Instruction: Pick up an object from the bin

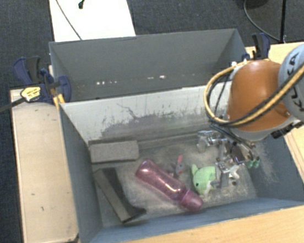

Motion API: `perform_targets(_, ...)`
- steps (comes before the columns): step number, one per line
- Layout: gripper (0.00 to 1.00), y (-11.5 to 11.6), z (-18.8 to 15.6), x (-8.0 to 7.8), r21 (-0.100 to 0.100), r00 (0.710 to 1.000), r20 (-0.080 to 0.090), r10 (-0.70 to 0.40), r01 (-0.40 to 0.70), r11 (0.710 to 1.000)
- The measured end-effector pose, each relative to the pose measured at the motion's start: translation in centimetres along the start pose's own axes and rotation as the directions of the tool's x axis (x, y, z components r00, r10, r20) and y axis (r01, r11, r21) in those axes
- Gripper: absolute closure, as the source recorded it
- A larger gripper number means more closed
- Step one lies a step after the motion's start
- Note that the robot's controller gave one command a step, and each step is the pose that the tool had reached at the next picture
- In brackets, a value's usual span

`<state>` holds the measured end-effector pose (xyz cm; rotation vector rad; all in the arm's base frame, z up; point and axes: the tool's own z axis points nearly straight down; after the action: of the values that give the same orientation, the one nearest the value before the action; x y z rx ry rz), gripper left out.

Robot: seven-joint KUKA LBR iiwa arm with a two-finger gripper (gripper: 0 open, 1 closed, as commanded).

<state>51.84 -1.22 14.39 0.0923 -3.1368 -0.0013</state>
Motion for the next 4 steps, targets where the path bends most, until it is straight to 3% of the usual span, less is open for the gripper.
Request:
perform_targets(1,0.0,-0.7,1.1,-0.5,0.003,0.969,0.011,-0.248,0.248,0.969)
perform_targets(2,1.0,-2.3,5.6,-0.3,0.0,0.992,0.001,-0.13,0.13,0.992)
perform_targets(3,1.0,-2.3,5.6,-0.3,0.0,0.992,0.001,-0.13,0.13,0.992)
perform_targets(4,1.0,-2.2,3.1,-0.2,-0.001,0.992,0.0,-0.129,0.129,0.992)
